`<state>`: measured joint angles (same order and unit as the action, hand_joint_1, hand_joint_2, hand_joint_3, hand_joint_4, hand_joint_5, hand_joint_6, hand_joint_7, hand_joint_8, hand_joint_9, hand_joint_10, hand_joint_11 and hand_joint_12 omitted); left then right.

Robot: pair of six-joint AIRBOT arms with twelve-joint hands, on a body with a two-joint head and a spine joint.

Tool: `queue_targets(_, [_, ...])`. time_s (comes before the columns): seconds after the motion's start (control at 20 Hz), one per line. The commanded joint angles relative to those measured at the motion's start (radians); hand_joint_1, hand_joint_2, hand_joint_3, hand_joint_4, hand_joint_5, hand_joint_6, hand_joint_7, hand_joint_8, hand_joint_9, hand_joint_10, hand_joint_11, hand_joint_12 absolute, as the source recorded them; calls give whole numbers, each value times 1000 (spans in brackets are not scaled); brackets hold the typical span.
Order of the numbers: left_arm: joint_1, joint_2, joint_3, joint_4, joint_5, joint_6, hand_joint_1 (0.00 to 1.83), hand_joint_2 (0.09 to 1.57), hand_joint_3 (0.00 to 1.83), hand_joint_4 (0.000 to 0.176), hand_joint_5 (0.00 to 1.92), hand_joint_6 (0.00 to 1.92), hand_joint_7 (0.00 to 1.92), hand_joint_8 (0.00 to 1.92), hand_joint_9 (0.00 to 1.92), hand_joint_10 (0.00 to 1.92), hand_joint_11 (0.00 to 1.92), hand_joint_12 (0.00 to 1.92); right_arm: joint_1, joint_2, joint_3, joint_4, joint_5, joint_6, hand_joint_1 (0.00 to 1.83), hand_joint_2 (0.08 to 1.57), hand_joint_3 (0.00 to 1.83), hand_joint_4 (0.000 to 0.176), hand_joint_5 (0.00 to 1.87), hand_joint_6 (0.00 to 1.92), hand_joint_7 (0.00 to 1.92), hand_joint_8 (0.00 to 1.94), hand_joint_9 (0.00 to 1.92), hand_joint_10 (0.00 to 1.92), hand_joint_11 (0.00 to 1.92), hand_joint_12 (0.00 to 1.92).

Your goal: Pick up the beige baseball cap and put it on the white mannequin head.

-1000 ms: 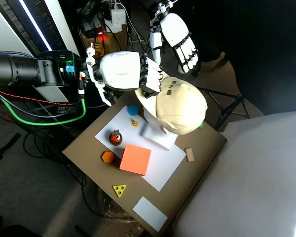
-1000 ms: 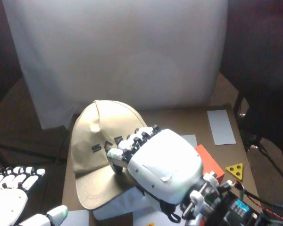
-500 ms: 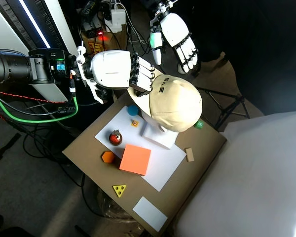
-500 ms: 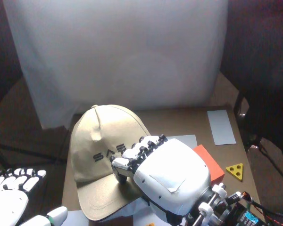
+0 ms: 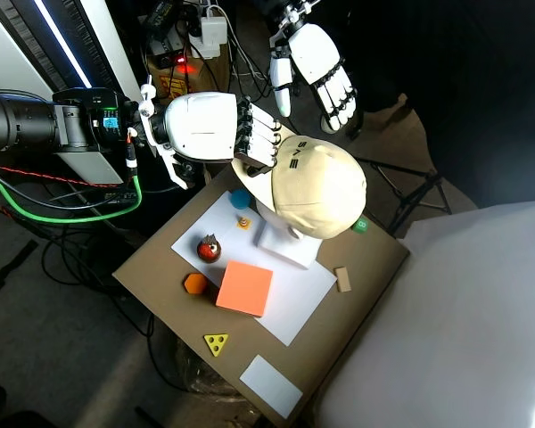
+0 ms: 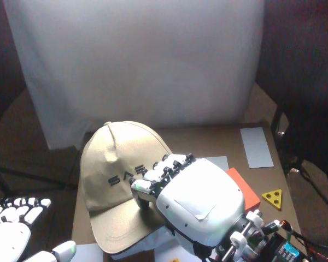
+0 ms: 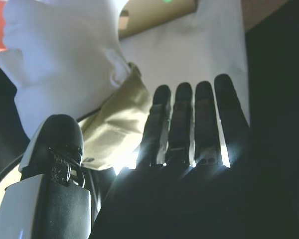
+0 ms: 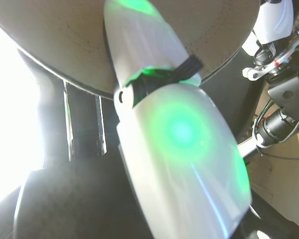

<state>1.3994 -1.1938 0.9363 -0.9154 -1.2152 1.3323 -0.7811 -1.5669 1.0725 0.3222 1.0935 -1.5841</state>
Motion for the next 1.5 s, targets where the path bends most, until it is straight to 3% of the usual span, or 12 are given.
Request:
queue_targets(0.0, [0,-3,6,30,-99,-8,0,1195,0,0,106,1,101,2,72,3,0,399,-2,1,-3,-13,38,-9,1166,1227,3,0,721,1305,809,1331,594,1115,625,1538])
queue_targets(0.05, [0,-3,6,30,-99,-9,0,1196,0,0,108,2,101,2,75,4,0,404,-6,4,-4,-13,32,-9,1145,1163,0,0,625,734,656,815,531,998,542,1524])
queue_targets(0.1, [0,-3,6,30,-99,-9,0,1196,0,0,109,2,101,2,75,4,0,406,-11,8,-7,-13,27,-10,1088,1134,0,0,658,398,665,489,514,852,500,1484])
queue_targets(0.25, [0,-4,7,30,-99,-9,0,1197,0,0,108,0,88,2,66,0,0,370,-34,25,-37,-14,14,-13,913,1085,0,0,630,26,677,41,505,371,267,1330])
queue_targets(0.35, [1,-4,6,29,-99,-9,0,1197,0,0,110,1,90,3,65,0,0,368,-54,42,-69,-14,11,-28,838,1048,0,0,559,0,613,1,506,143,144,1251])
queue_targets(0.5, [1,-7,6,29,-99,-15,0,1197,0,0,107,0,109,2,77,0,0,400,-109,83,-130,-15,5,-40,739,982,0,0,430,0,461,0,403,12,4,1120])
queue_targets(0.8, [-1,-5,13,44,-102,-15,0,1197,0,0,105,0,99,0,67,0,0,377,-165,108,-159,-17,-68,-64,566,939,0,9,206,0,189,0,163,0,0,687])
queue_targets(1.05, [-3,2,25,69,-112,-40,0,1198,0,0,100,0,95,0,66,0,0,378,-80,203,-220,-6,-106,-50,463,912,0,33,127,1,103,1,65,1,0,514])
queue_targets(1.15, [-5,12,22,69,-132,-43,0,1198,1,0,100,0,85,0,63,0,0,383,3,305,-275,128,-195,-43,452,904,0,38,120,0,94,0,57,1,0,493])
queue_targets(1.3, [-20,39,20,86,-143,-45,0,1199,0,0,110,4,91,2,63,0,0,369,152,461,-328,387,-533,-87,452,903,0,39,120,0,106,3,63,2,0,530])
queue_targets(1.35, [-34,58,17,86,-143,-45,0,1199,0,0,118,7,91,2,63,0,0,368,224,506,-334,542,-664,-172,452,903,0,39,121,1,113,3,70,3,0,560])
queue_targets(1.45, [-72,95,15,87,-143,-41,0,1198,0,0,126,6,100,3,82,5,0,396,307,550,-334,824,-750,-298,427,932,6,38,133,3,134,4,104,9,0,643])
